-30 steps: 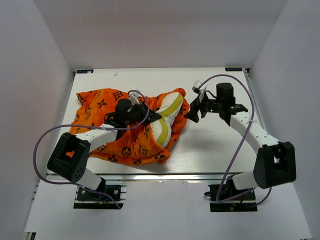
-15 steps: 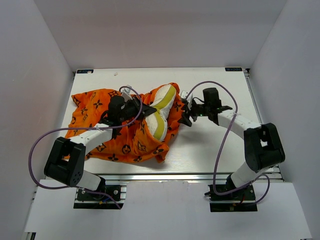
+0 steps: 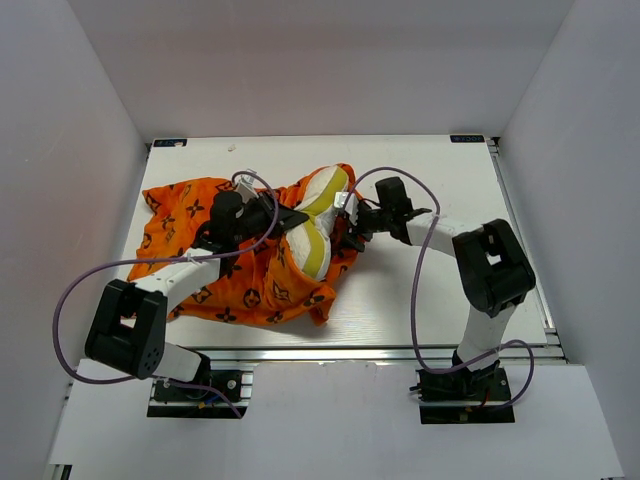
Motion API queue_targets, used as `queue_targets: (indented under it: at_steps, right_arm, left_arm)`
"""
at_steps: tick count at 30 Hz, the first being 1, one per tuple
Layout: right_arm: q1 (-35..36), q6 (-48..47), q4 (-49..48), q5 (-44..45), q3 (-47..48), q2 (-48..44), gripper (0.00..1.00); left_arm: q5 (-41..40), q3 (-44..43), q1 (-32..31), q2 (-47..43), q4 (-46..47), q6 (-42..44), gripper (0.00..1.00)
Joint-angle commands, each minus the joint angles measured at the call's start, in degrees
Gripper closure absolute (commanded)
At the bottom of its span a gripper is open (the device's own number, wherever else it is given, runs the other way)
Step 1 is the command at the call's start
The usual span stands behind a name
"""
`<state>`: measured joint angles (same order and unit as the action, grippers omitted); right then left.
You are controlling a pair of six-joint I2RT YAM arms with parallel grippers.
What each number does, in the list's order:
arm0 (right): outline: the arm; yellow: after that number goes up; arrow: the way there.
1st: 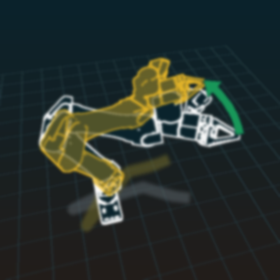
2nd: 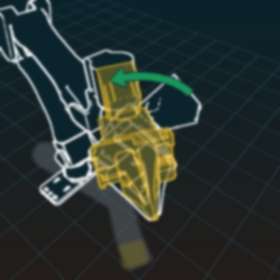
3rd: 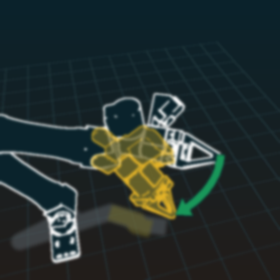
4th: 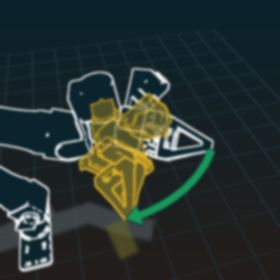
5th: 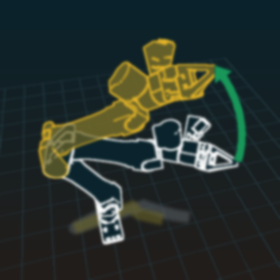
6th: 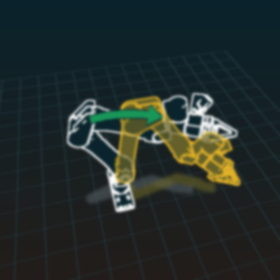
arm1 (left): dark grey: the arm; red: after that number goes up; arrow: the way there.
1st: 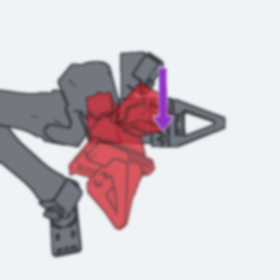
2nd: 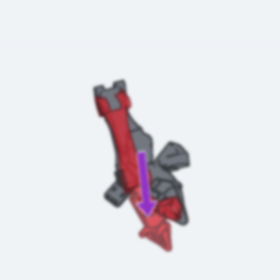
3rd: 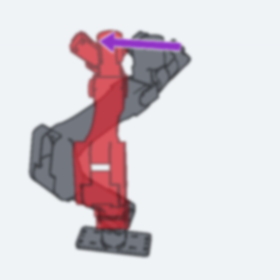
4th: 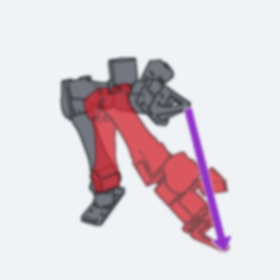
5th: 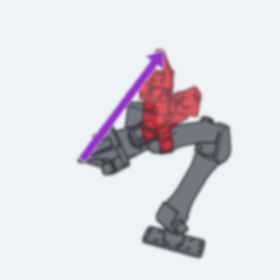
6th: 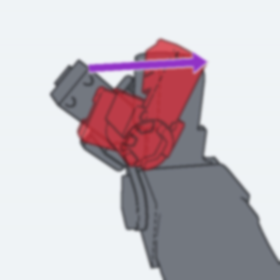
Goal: Put the pillow into the pillowcase
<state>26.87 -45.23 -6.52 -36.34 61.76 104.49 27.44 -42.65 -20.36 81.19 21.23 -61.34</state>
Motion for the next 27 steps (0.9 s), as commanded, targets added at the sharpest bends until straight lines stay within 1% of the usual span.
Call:
queue_targets:
  at_steps: [1,3,4,6,7,9,10,12,13,15,17,20,23,24,26,27]
  right_arm:
    - [0.2,-4.8,-1.9,1.4,2.3,1.9,0.21]
    - [0.5,-6.2,-2.0,1.5,2.0,2.9,0.24]
    - [1.0,-8.0,-0.9,2.2,2.5,3.4,0.27]
    - [1.6,-8.6,-0.3,2.2,3.1,3.9,0.31]
    - [1.7,-8.6,0.1,1.8,4.7,4.2,0.37]
    - [1.9,-8.7,5.4,1.6,7.8,6.3,0.47]
    - [2.0,-8.6,9.8,1.0,11.0,7.8,0.57]
    - [1.9,-7.9,12.8,0.8,13.6,9.1,0.73]
    - [1.9,-7.6,14.2,0.4,14.7,9.6,1.00]
    - [1.6,-6.9,14.9,-0.6,14.3,8.2,1.00]
    - [0.8,-7.1,13.8,-4.2,11.3,4.2,1.00]
    - [-0.4,-6.1,14.9,-9.1,10.1,-1.3,1.00]
    - [-3.0,-0.4,13.7,-15.6,8.6,-7.4,1.00]
    - [-3.7,3.4,11.6,-18.4,7.4,-10.6,1.00]
    - [-5.9,7.6,8.7,-21.0,5.9,-13.5,1.00]
    - [-6.5,9.5,5.5,-23.1,4.4,-16.3,1.00]
  left_arm:
    - [-0.8,0.6,2.4,-4.5,1.8,-1.8,1.00]
    - [-0.2,0.8,3.2,-5.0,2.1,-2.3,1.00]
    - [-0.1,0.8,3.4,-5.2,2.0,-2.4,1.00]
    - [0.0,0.7,3.7,-5.3,1.8,-2.5,1.00]
    - [0.1,0.7,3.8,-5.3,1.8,-2.5,1.00]
    - [0.2,0.6,4.1,-5.5,1.8,-2.6,1.00]
    - [0.2,0.6,4.2,-5.5,1.7,-2.5,1.00]
    - [0.2,0.8,4.5,-5.9,1.5,-2.4,1.00]
    - [0.2,0.9,4.5,-5.9,1.2,-2.3,1.00]
    - [0.2,1.3,4.6,-6.0,0.4,-1.8,1.00]
    - [-0.1,1.9,4.7,-6.0,-0.3,-1.4,1.00]
    - [-0.7,3.1,4.9,-5.7,-1.2,-0.8,1.00]
    - [-1.9,3.1,4.9,-4.6,-4.0,0.3,1.00]
    - [-2.3,2.9,4.9,-4.3,-4.7,1.2,1.00]
    - [-3.7,2.3,5.0,-3.2,-6.7,2.4,1.00]
    - [-4.1,2.2,5.1,-2.9,-7.0,2.6,1.00]
